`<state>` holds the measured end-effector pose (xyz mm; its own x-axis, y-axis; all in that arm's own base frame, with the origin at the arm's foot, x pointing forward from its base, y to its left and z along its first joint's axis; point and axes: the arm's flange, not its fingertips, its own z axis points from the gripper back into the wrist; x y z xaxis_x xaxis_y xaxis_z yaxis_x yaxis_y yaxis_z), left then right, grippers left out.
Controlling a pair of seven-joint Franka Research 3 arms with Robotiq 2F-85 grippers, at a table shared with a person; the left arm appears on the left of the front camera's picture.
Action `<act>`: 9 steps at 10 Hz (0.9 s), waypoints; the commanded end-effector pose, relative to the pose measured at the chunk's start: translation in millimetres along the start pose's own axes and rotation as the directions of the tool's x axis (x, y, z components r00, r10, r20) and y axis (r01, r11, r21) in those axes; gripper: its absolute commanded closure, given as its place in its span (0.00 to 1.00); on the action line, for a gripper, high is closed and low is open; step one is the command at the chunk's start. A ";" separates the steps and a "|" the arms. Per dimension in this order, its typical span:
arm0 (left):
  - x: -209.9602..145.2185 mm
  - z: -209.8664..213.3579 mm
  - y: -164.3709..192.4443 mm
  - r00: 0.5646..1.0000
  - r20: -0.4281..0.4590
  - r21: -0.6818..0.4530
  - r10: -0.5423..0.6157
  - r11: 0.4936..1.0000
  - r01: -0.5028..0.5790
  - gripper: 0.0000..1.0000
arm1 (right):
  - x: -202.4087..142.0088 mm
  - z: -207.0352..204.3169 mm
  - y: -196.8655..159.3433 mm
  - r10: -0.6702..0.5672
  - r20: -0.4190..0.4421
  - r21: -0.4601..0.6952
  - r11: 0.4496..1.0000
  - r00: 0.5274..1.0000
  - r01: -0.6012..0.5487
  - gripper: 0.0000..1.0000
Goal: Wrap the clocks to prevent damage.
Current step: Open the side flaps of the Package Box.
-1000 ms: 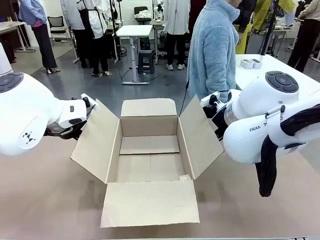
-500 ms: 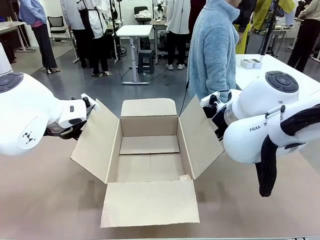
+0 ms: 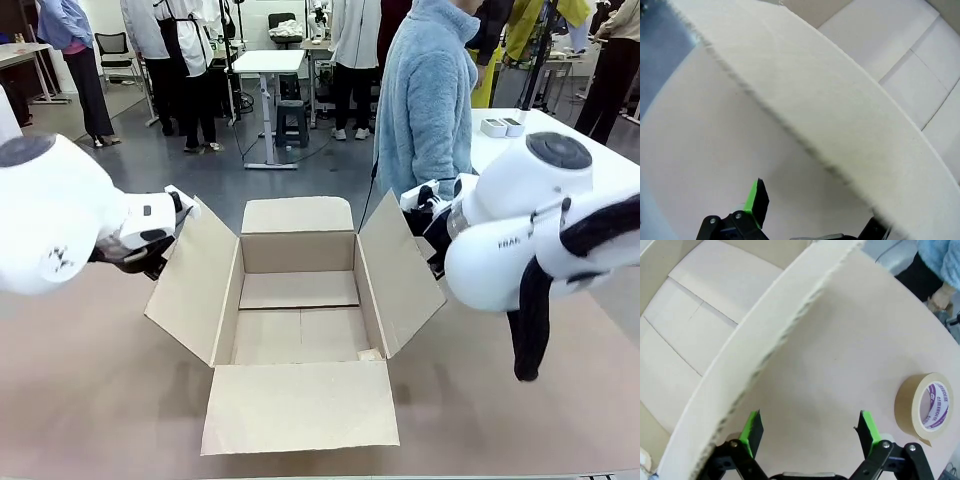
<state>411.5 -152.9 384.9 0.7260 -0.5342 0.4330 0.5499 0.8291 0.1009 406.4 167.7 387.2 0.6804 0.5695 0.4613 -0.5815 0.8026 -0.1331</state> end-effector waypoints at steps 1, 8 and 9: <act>29.9 51.2 15.6 0.997 -0.071 -0.080 -0.008 0.997 0.003 0.00 | 36.7 37.2 -18.5 -0.054 -0.100 -0.010 0.999 0.994 0.054 0.00; 99.3 254.4 32.0 0.984 -0.093 0.037 -0.149 0.988 0.153 0.00 | 104.3 242.8 -17.2 -0.049 -0.021 -0.137 0.990 0.999 0.046 0.00; 89.1 227.7 38.2 0.992 -0.050 -0.002 -0.116 0.993 0.116 0.00 | 97.5 228.1 -34.4 -0.069 -0.004 -0.078 0.995 0.998 0.068 0.00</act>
<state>396.5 -134.9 656.3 0.6693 -0.6507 0.3587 0.6404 0.7500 0.1658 377.6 163.7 659.5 0.7054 0.5276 0.4733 -0.5002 0.8437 -0.1950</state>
